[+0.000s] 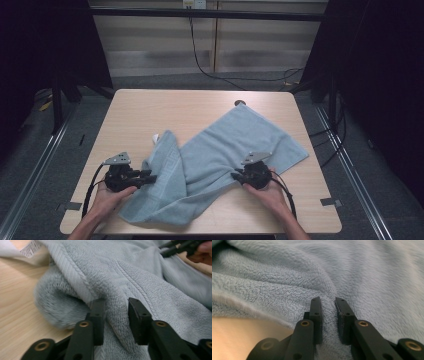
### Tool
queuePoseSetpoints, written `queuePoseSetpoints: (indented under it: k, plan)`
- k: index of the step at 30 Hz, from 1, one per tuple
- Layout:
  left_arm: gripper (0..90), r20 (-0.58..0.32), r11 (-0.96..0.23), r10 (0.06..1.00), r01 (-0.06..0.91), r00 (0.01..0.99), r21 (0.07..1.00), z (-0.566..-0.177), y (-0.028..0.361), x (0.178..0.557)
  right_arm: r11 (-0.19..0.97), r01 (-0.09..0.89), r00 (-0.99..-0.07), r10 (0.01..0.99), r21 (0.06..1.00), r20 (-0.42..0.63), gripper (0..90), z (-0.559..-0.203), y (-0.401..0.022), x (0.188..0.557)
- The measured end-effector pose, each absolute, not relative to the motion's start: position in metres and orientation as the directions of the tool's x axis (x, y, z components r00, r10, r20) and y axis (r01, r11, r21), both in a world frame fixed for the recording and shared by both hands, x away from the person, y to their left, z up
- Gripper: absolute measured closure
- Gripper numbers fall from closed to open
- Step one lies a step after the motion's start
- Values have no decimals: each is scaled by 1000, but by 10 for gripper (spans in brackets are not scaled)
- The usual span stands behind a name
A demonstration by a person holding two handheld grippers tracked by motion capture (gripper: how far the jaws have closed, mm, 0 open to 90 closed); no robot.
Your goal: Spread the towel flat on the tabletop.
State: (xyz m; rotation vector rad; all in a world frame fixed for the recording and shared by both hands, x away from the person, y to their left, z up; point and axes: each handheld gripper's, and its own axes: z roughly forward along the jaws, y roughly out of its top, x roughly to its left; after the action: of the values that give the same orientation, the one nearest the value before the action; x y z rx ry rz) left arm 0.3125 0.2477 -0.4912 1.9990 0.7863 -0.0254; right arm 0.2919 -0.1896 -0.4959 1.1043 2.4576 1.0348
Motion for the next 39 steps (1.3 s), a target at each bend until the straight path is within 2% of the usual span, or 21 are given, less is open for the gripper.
queuePoseSetpoints:
  k: [5, 10, 14, 16, 18, 23, 28, 29, 34, 37, 39]
  plan:
    - [552, -319, -308, 553, 544, 770, 780, -487, 244, 320, 420, 577, -616, 787, 700, 36, 780, -496, -225, 309]
    - [506, -304, -309, 599, 564, 741, 766, -491, 233, 338, 356, 598, -549, 835, 718, 43, 773, -499, -242, 325]
    - [533, -323, -324, 567, 566, 758, 758, -496, 220, 345, 335, 585, -536, 843, 739, 42, 670, -489, -239, 320]
    - [548, -306, -372, 550, 556, 777, 743, -501, 213, 342, 318, 550, -553, 831, 773, 52, 642, -476, -231, 310]
    - [600, -292, -408, 531, 542, 796, 735, -504, 207, 339, 308, 521, -599, 796, 796, 84, 623, -466, -219, 299]
    - [806, -256, -448, 512, 509, 820, 735, -504, 201, 330, 358, 475, -716, 688, 803, 117, 573, -459, -171, 274]
    - [859, -283, -438, 501, 521, 818, 733, -503, 205, 321, 413, 446, -811, 562, 794, 164, 502, -463, -125, 260]
    - [899, -296, -432, 496, 528, 816, 731, -503, 205, 318, 417, 442, -827, 531, 795, 181, 477, -463, -117, 257]
    - [900, -296, -439, 482, 519, 825, 733, -501, 211, 305, 444, 473, -844, 476, 761, 247, 454, -474, -102, 248]
    - [839, -303, -410, 494, 526, 815, 745, -497, 213, 308, 473, 489, -840, 482, 733, 250, 471, -486, -106, 242]
    - [767, -312, -389, 510, 539, 801, 747, -496, 215, 313, 504, 478, -848, 478, 719, 229, 523, -491, -108, 237]
